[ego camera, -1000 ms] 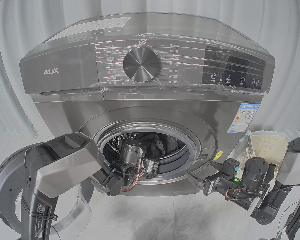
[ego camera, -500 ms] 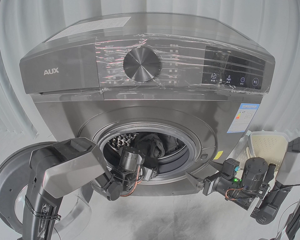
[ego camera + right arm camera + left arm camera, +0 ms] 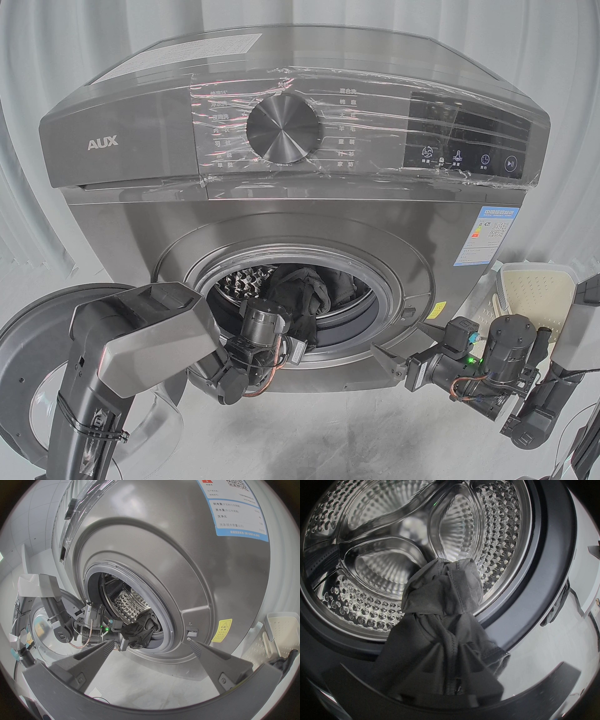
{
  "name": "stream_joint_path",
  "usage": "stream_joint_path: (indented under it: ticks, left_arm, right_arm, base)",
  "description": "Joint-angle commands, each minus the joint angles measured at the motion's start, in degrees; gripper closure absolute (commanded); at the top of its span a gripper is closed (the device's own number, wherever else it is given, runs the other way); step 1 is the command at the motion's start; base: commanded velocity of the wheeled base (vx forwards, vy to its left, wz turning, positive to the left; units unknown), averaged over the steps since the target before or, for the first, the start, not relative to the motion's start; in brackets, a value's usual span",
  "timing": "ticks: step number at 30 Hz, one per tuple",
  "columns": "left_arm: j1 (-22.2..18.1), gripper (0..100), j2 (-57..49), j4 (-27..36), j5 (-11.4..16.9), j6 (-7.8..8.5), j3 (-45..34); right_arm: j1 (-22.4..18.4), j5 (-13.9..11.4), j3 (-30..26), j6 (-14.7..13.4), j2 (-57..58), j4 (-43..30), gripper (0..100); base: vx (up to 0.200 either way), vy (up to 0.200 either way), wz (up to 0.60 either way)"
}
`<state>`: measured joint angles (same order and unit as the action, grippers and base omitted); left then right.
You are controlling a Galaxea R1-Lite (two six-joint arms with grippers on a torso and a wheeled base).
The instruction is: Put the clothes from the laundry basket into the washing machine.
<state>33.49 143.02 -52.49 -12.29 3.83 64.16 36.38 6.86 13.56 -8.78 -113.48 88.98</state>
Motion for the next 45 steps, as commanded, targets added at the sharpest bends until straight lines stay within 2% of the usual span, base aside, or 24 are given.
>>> stream_joint_path:
  ticks: [1,5,7,8,10,13,17,23,29,30,35,39,45]
  left_arm:
    - [0.09,100,0.51,-1.56,-0.1,-0.66,2.81]
    - [0.09,100,2.88,-4.02,-0.9,-1.89,10.37]
    - [0.09,100,2.88,-4.02,-0.9,-1.89,10.37]
    - [0.0,100,4.64,-5.69,-2.04,-2.51,15.82]
    - [-0.09,100,5.16,-5.78,-2.39,-2.69,17.32]
    - [0.0,100,6.92,-6.31,-3.36,-4.0,22.33]
    - [-0.88,100,9.21,-6.31,-4.41,-4.0,28.48]
    - [-1.76,100,10.61,-6.31,-4.5,-4.0,31.55]
    - [-2.11,100,10.52,-6.39,-4.5,-4.09,30.67]
    - [-2.11,0,10.52,-6.39,-4.5,-4.09,30.67]
    - [-1.58,0,10.09,-6.39,-4.5,-4.27,29.88]
    - [0.26,0,3.76,-4.72,-4.5,-4.27,18.19]
    - [1.67,0,0.42,-3.49,-3.27,-4.09,8.88]
  right_arm:
    - [0.01,-0.01,0.07,-0.01,0.02,0.05,0]
    - [0.1,0.08,0.07,-0.01,0.02,0.05,0]
    - [0.1,0.08,0.07,-0.01,0.02,0.05,0]
    - [0.01,0.08,0.07,-0.01,0.02,0.05,0]
    - [0.1,0.08,0.07,-0.01,0.02,0.05,0]
    - [0.1,0.08,0.07,-0.01,0.02,0.05,0]
    - [0.01,-0.01,0.07,-0.01,0.02,0.05,0]
    - [-0.08,-0.01,0.07,-0.01,0.02,0.05,0]
    - [-0.08,-0.1,0.15,-0.01,0.02,0.05,0]
    - [-0.08,-0.1,0.15,-0.01,0.02,0.05,0]
    - [-0.17,-0.1,0.07,-0.1,-0.07,0.05,0]
    - [-0.08,-0.1,0.07,-0.1,-0.07,0.05,0]
    - [0.1,-0.1,0.07,-0.1,-0.07,0.05,0]
  base:
    - [0.0,0.0,0.0]
    - [0.0,0.0,0.0]
    - [0.0,0.0,0.0]
    - [0.0,0.0,0.0]
    - [0.0,0.0,0.0]
    - [0.0,0.0,0.0]
    - [0.0,0.0,0.0]
    - [0.0,0.0,0.0]
    - [0.0,0.0,0.0]
    - [0.0,0.0,0.0]
    - [0.0,0.0,0.0]
    - [0.0,0.0,0.0]
    - [0.0,0.0,0.0]
